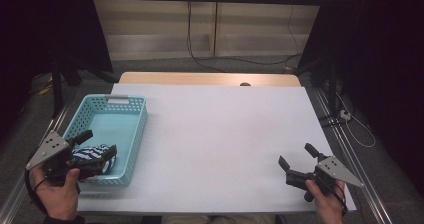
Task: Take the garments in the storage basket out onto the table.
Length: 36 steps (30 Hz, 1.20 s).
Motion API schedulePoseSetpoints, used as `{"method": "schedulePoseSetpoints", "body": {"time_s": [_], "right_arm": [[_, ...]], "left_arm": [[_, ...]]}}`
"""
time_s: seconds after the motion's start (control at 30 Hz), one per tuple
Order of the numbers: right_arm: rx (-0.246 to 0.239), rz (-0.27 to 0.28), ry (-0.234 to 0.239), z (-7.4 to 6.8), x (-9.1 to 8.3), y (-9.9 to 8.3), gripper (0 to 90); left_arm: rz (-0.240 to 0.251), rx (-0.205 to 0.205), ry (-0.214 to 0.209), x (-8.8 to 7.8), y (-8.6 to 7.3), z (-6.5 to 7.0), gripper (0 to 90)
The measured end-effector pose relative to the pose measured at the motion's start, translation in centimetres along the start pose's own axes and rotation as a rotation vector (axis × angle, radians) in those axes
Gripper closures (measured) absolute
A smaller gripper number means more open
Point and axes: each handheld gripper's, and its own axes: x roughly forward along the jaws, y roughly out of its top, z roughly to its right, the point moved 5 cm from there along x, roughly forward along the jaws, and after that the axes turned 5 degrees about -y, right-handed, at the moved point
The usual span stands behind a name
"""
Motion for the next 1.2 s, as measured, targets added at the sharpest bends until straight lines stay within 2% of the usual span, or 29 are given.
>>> {"method": "schedulePoseSetpoints", "body": {"time_s": [0.03,0.13,0.17,0.2,0.27,0.4,0.43,0.47,0.5,0.6,0.63,0.7,0.77,0.8,0.87,0.93,0.97,1.0,1.07,1.13,1.17,1.2], "right_arm": [[0.001,-0.002,-0.004,0.0,0.0,0.0,1.1],[-0.002,0.002,0.0,0.0,0.0,0.0,1.1],[0.002,0.001,-0.001,-0.1,0.0,0.0,1.0],[0.001,0.001,0.005,-0.1,0.0,0.0,1.1],[-0.003,-0.001,0.004,-0.1,0.0,0.0,1.0],[-0.005,-0.001,0.002,-0.1,0.1,0.0,1.0],[-0.006,-0.003,0.002,-0.2,0.1,0.0,1.0],[-0.007,-0.006,0.005,-0.2,0.1,-0.1,1.0],[-0.007,-0.006,0.005,-0.2,0.1,-0.1,1.0],[-0.007,-0.009,0.014,-0.3,0.2,-0.1,0.9],[-0.005,-0.011,0.015,-0.3,0.2,-0.1,0.9],[-0.009,-0.015,0.01,-0.3,0.2,-0.1,0.8],[-0.011,-0.013,0.016,-0.4,0.2,-0.1,0.8],[-0.011,-0.013,0.017,-0.4,0.2,-0.1,0.8],[-0.012,-0.013,0.018,-0.4,0.2,-0.1,0.8],[-0.013,-0.017,0.019,-0.4,0.2,-0.1,0.8],[-0.012,-0.018,0.019,-0.4,0.3,-0.2,0.8],[-0.012,-0.018,0.019,-0.4,0.3,-0.2,0.8],[-0.013,-0.018,0.02,-0.4,0.3,-0.2,0.9],[-0.012,-0.019,0.02,-0.5,0.3,-0.2,0.9],[-0.012,-0.019,0.02,-0.5,0.3,-0.2,0.9],[-0.012,-0.019,0.021,-0.5,0.3,-0.2,0.9]], "left_arm": [[0.0,0.0,0.0,0.0,0.0,0.0,5.7],[-0.047,-0.015,0.009,0.0,0.3,-0.7,5.7],[-0.051,-0.019,0.027,0.1,0.4,-0.8,5.8],[-0.062,-0.007,0.031,0.0,0.5,-0.9,5.8],[-0.09,-0.014,0.04,0.1,0.6,-1.1,5.8],[-0.2,-0.017,0.04,0.5,0.6,-1.9,5.3],[-0.249,-0.027,0.006,0.7,0.4,-2.4,4.3],[-0.249,-0.027,0.006,0.7,0.4,-2.4,4.0],[-0.274,-0.033,-0.005,0.8,0.2,-2.8,4.0],[-0.349,-0.062,0.004,1.1,-0.5,-4.0,4.9],[-0.349,-0.062,0.004,1.1,-0.5,-4.0,5.1],[-0.391,-0.071,0.023,1.2,-0.8,-4.5,5.1],[-0.405,-0.088,0.039,1.1,-1.0,-4.7,5.2],[-0.41,-0.082,0.046,1.1,-1.0,-5.0,5.4],[-0.454,-0.087,0.039,0.9,-1.2,-5.2,6.5],[-0.486,-0.089,0.047,0.9,-1.5,-5.7,7.8],[-0.511,-0.107,0.051,0.8,-1.8,-5.8,7.8],[-0.535,-0.108,0.066,0.8,-2.1,-6.2,7.8],[-0.563,-0.12,0.076,0.7,-2.6,-6.7,7.7],[-0.569,-0.12,0.093,0.6,-3.0,-7.2,7.9],[-0.594,-0.146,0.08,0.4,-3.1,-7.2,7.9],[-0.6,-0.14,0.082,0.3,-3.2,-7.4,9.2]]}}
